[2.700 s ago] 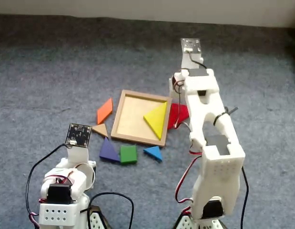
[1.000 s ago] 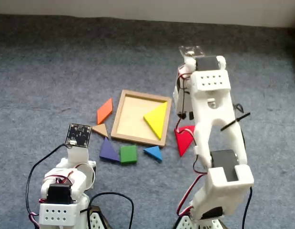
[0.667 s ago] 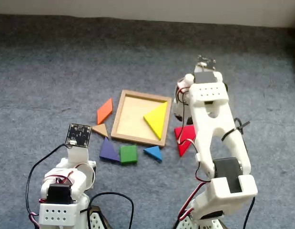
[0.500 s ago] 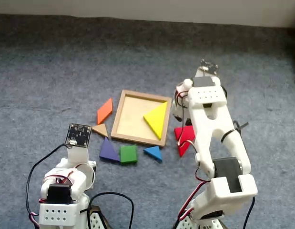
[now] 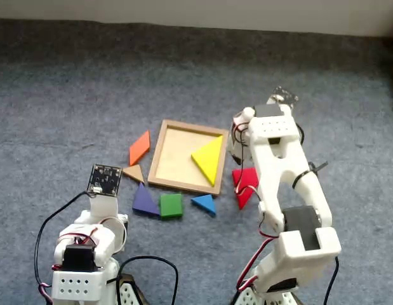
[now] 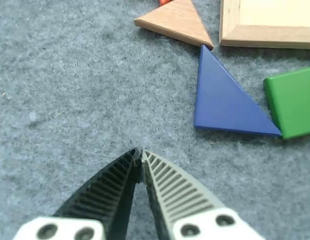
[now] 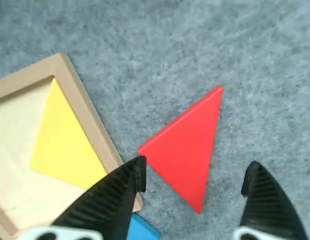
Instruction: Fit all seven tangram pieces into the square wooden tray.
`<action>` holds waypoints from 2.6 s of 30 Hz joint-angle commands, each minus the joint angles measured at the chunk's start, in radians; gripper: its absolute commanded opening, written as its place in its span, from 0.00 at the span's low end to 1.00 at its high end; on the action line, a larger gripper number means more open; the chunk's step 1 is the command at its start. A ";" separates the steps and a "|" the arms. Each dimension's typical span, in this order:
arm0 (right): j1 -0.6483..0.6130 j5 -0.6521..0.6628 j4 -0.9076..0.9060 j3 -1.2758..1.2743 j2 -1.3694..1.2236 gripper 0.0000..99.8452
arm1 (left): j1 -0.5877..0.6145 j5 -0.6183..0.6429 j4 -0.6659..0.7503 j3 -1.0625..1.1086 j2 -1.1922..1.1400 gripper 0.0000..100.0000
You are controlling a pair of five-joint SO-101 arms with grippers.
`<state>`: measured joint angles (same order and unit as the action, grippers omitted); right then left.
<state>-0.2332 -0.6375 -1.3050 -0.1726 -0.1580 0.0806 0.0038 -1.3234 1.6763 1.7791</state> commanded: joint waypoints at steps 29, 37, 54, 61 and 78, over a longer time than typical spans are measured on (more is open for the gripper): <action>-0.054 -0.021 -0.015 0.186 -0.191 0.39 | 0.012 0.008 -0.003 0.019 0.030 0.01; -0.059 -0.014 0.050 0.186 -0.191 0.39 | 0.012 0.008 -0.003 0.019 0.030 0.01; -0.053 -0.014 -0.058 0.248 -0.315 0.39 | 0.012 0.008 -0.003 0.019 0.030 0.01; -0.044 -0.012 -0.058 0.248 -0.317 0.39 | 0.012 0.008 -0.003 0.019 0.030 0.01; -0.042 -0.023 -0.065 0.254 -0.403 0.29 | 0.012 0.008 -0.003 0.019 0.030 0.01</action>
<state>-0.2839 -0.6467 -1.3449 0.0606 -0.5247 0.0806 0.0038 -1.3234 1.6763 1.7791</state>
